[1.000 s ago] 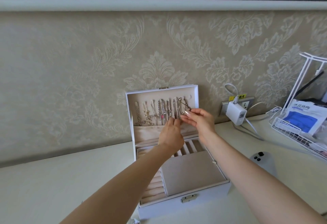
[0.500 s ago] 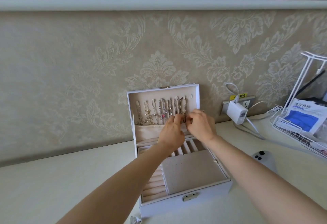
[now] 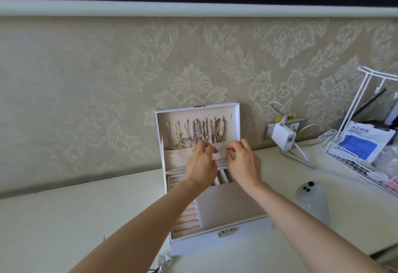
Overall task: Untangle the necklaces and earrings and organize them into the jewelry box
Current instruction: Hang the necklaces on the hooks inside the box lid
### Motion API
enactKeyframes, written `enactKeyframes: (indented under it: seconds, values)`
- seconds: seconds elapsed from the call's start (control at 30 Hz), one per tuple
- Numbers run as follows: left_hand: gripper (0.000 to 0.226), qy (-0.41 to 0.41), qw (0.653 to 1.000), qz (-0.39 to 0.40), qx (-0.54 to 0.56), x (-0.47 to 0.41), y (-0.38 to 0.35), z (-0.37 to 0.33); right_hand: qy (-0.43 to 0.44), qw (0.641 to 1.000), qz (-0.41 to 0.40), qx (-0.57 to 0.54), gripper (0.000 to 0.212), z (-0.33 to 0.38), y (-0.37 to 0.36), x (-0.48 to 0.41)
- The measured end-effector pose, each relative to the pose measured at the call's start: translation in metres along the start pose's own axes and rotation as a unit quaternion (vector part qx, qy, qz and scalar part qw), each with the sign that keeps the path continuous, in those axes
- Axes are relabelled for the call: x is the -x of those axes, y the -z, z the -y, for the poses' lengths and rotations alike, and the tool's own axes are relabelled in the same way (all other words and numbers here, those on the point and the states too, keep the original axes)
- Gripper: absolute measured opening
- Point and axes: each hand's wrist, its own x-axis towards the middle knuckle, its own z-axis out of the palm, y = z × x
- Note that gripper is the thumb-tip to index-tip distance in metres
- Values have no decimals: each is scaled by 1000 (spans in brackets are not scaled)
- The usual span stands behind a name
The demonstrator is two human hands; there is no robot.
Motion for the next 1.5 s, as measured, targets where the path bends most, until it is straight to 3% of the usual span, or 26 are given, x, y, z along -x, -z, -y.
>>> enactKeyframes:
  seconds: [0.13,0.33,0.63,0.77,0.9,1.0,1.1,1.2,1.27,1.3,1.37,1.43,1.5]
  values:
    - [20,43,999,-3,-15,25,24,6,16,999,34,-21,10,10,7,21]
    - [20,116,983,98,-100,71,61,21,63,990,110,-68,15,42,9,54]
    - [19,212,943,231,-108,132,88,35,113,962,231,-88,12,89,7,108]
    - [41,204,891,394,-97,149,83,40,100,958,248,-100,7,94,5,120]
    - [65,198,868,437,-132,155,74,36,73,957,260,-106,16,96,7,119]
    - [56,220,868,429,-119,155,72,32,60,955,278,-86,29,99,5,118]
    - [41,276,884,370,-77,154,73,36,53,951,295,-77,31,105,3,117]
    - [28,342,913,223,15,145,76,41,21,946,304,-113,23,106,1,114]
    - [20,368,914,89,146,134,85,39,-3,944,286,-166,19,105,3,108]
    - [23,370,900,37,227,128,91,35,-26,930,288,-226,25,104,6,105]
    - [30,357,873,-14,331,117,102,24,-94,848,330,-405,39,106,16,100]
    - [26,333,893,-9,303,109,105,16,-134,761,368,-518,44,106,24,95]
    - [24,314,920,-3,236,106,102,13,-133,739,383,-537,37,105,30,92]
